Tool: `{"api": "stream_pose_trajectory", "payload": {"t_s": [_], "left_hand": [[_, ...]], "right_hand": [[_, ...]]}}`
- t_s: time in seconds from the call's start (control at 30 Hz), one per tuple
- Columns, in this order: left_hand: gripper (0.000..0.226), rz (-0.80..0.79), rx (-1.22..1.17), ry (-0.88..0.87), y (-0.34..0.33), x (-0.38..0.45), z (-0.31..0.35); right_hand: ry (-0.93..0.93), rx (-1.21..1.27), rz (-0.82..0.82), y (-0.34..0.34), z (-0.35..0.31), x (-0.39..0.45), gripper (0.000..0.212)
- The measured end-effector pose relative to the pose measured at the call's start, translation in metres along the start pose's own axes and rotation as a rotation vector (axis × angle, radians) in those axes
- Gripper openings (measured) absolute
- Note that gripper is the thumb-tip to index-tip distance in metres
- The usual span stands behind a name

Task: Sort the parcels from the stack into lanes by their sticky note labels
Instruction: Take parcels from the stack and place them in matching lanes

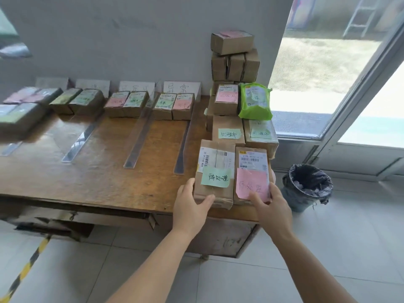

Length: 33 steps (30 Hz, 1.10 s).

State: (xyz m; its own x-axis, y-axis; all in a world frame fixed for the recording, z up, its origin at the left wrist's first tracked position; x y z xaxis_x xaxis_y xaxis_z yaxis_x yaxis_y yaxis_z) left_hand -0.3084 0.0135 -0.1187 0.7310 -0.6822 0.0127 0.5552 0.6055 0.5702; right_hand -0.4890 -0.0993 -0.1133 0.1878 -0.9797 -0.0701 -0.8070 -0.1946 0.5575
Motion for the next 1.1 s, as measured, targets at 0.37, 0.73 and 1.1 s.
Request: {"api": "stream_pose_trajectory", "payload": {"t_s": [0.37, 0.73, 1.1], "left_hand": [[0.062, 0.24, -0.233, -0.16, 0.12, 0.0, 0.011], [0.061, 0.421, -0.305, -0.197, 0.27, 0.001, -0.045], [0.063, 0.587, -0.277, -0.069, 0.392, 0.014, -0.115]], "right_hand": [[0.248, 0.266, 0.029, -0.009, -0.109, -0.038, 0.056], [0.381, 0.391, -0.139, -0.113, -0.212, -0.095, 0.061], [0.452, 0.356, -0.305, -0.23, -0.307, -0.143, 0.067]]}}
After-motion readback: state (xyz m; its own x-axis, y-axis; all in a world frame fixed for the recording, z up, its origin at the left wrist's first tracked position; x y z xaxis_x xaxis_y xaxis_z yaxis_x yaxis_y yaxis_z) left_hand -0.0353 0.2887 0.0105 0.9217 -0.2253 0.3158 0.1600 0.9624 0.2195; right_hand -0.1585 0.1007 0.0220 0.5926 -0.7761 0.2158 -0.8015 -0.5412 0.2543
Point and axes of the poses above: each hand's wrist, its own x-axis towards the middle knuckle, its own y-axis out of the back of the hand, z = x × y, the point moved 4 cm from there along x, towards the middle knuckle, and after that the axes turned 3 degrees about z, right-handed, at the moved point
